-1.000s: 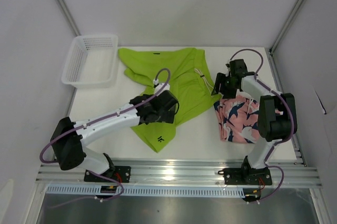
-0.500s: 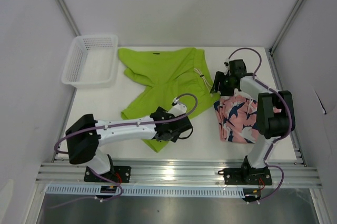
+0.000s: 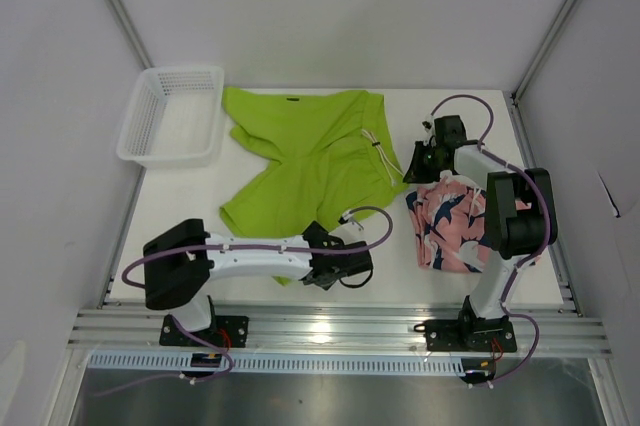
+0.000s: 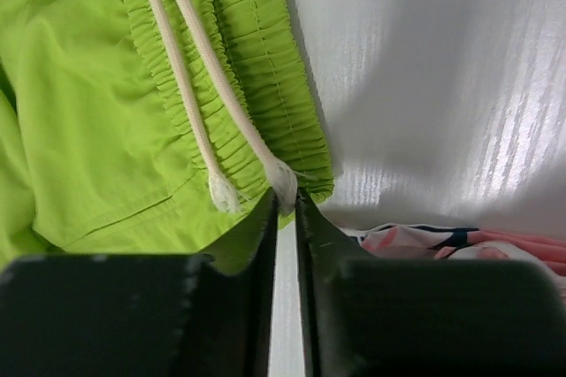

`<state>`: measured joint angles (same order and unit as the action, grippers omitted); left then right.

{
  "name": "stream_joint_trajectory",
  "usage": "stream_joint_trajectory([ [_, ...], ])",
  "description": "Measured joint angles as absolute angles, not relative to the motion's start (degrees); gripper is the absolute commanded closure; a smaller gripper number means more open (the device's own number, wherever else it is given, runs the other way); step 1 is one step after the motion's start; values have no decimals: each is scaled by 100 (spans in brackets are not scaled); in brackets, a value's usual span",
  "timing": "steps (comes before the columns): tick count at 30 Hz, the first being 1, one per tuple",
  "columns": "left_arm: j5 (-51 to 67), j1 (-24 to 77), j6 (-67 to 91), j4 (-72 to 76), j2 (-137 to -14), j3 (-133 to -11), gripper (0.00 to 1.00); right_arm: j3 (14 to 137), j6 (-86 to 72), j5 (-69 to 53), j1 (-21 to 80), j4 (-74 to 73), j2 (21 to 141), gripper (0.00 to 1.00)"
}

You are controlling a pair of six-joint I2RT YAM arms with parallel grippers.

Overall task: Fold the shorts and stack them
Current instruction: Flatten the shorts out

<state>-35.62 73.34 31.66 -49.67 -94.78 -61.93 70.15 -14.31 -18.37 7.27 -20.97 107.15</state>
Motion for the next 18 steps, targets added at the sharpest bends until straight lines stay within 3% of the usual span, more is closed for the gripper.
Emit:
stream_joint_trajectory([
  [6,-3601,7485,3280,-5223,-9723,-6040,27,7015,-1437,-1938,703,-2080,10718,95],
  [7,-3607,7489,3310,-5288,-9782,-6010,29,7015,-1437,-1953,701,-2078,10718,93],
  [9,-3625,7489,3391,-5389,-9896,-5957,32,7015,-1448,-1981,690,-2075,10718,74],
  [12,-3658,7487,3481,-5507,-10016,-5918,37,7015,-1439,-2032,661,-2056,10718,72],
  [15,-3717,7487,3588,-5590,-10143,-5905,59,7015,-1441,-2088,650,-2040,10718,71],
  [17,-3736,7481,3651,-5631,-10261,-5905,67,7015,-1441,-2123,650,-2025,10718,71],
  [18,-3734,7476,3667,-5634,-10324,-5900,76,7015,-1439,-2150,650,-2016,10718,64],
])
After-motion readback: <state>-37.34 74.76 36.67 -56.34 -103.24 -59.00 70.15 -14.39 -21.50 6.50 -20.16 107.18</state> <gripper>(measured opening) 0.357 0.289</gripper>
